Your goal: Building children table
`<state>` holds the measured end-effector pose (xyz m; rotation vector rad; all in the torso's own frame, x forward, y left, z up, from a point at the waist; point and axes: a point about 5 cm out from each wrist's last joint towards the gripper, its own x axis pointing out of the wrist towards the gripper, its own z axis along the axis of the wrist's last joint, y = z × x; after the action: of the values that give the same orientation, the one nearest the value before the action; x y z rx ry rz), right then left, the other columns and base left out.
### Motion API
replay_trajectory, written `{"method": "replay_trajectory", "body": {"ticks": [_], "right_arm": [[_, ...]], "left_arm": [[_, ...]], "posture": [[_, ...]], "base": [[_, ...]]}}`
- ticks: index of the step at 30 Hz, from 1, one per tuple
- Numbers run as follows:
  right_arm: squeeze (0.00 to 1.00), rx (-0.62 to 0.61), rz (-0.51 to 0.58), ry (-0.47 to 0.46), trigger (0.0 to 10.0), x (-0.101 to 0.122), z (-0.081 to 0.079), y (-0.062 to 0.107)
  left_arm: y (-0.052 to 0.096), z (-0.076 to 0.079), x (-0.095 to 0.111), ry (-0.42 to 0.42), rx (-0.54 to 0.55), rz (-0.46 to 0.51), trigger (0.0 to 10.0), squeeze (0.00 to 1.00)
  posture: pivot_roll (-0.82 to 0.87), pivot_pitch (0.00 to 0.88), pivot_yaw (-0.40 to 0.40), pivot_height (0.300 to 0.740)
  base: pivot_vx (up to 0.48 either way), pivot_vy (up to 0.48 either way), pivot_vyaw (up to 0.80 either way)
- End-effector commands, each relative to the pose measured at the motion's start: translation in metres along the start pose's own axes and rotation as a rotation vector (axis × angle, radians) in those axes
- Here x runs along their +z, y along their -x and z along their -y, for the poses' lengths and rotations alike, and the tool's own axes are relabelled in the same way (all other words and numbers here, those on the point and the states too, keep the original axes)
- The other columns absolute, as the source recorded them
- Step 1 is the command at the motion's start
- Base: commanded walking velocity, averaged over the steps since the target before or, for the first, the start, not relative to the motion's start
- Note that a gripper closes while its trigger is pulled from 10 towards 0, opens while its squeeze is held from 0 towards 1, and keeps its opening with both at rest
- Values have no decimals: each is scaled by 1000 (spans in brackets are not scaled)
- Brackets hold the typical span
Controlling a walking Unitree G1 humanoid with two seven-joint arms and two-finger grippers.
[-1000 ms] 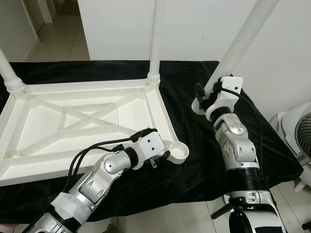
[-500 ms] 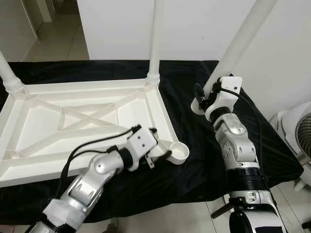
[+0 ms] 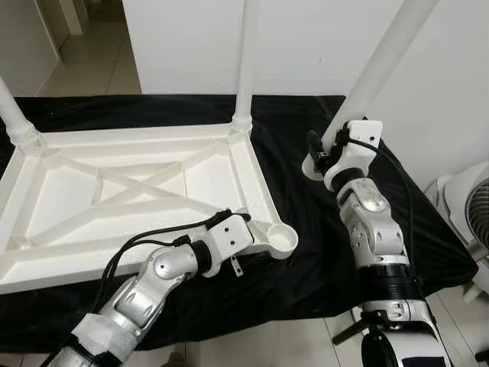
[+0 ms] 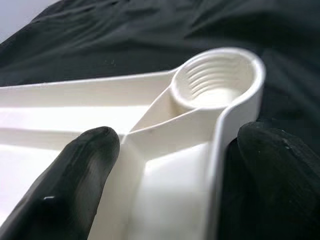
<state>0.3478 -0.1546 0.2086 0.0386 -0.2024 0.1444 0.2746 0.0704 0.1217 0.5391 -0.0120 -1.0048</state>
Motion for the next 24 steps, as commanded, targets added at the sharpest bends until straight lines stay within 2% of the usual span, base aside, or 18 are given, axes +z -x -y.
{"method": "replay_trajectory", "body": {"ticks": [1,7,10,14,18,24], "right_arm": [[0,-2,11,-6,10000,3,1,-2],[0,0,12,-8,10000,3,0,-3],[0,5,13,-15,10000,4,-4,-4],[0,9,12,-24,10000,4,-6,-5],[0,11,9,-27,10000,3,-8,-4],[0,39,-49,-40,10000,-6,-14,0]], "left_arm": [[-2,-8,-3,-16,108,-22,10000,0],[-5,-16,-4,-33,148,-29,10000,0],[-9,-28,-5,-41,202,-38,10000,0],[-13,-34,-5,-44,234,-45,10000,0],[-17,-37,-4,-44,249,-45,10000,0],[-26,-38,-2,-58,278,-48,10000,0]], "posture": [[90,12,-46,740],[85,14,-47,740],[76,12,-49,740],[72,12,-48,740],[72,12,-48,740],[72,10,-45,740]], "base": [[0,0,0],[0,0,0],[0,0,0],[0,0,0],[0,0,0],[0,0,0]]}}
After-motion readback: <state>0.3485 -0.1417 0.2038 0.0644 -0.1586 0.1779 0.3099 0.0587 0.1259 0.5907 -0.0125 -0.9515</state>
